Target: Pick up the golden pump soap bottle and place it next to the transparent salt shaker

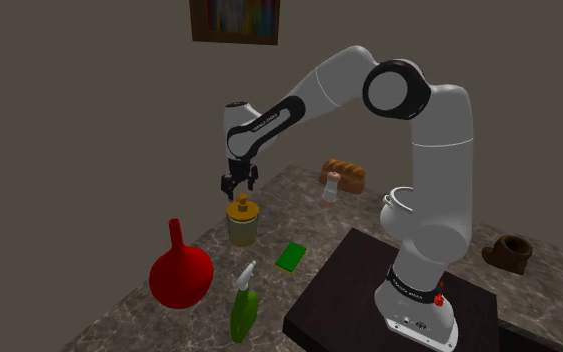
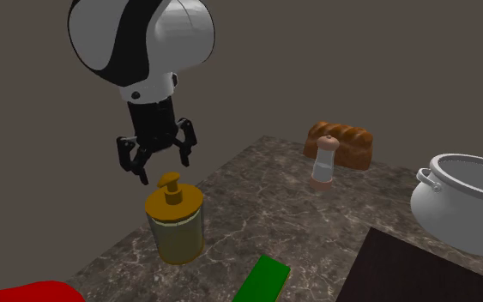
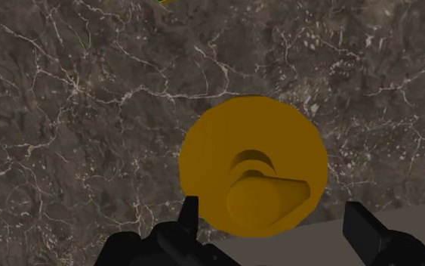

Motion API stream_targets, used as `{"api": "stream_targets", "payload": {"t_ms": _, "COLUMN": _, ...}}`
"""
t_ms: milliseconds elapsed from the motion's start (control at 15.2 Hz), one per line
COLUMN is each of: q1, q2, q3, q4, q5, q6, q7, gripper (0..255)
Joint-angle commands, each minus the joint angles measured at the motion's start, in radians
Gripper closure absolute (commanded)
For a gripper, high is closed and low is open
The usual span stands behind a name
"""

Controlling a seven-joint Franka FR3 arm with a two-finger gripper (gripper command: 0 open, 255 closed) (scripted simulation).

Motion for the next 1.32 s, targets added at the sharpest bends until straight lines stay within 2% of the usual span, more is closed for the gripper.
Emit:
{"api": "stream_targets", "payload": {"t_ms": 0, "q1": 0.000, "q2": 0.020, "q3": -0.001, "q4": 0.002, "q5": -0.002, "q6": 0.018, "q7": 0.002, "gripper": 0}}
{"api": "stream_targets", "payload": {"t_ms": 264, "q1": 0.000, "q2": 0.048, "q3": -0.003, "q4": -0.008, "q5": -0.006, "q6": 0.057, "q7": 0.004, "gripper": 0}}
{"api": "stream_targets", "payload": {"t_ms": 726, "q1": 0.000, "q2": 0.049, "q3": -0.003, "q4": -0.008, "q5": -0.006, "q6": 0.057, "q7": 0.004, "gripper": 0}}
{"api": "stream_targets", "payload": {"t_ms": 792, "q1": 0.000, "q2": 0.049, "q3": -0.003, "q4": -0.008, "q5": -0.006, "q6": 0.057, "q7": 0.004, "gripper": 255}}
{"api": "stream_targets", "payload": {"t_ms": 1254, "q1": 0.000, "q2": 0.049, "q3": -0.003, "q4": -0.008, "q5": -0.006, "q6": 0.057, "q7": 0.004, "gripper": 255}}
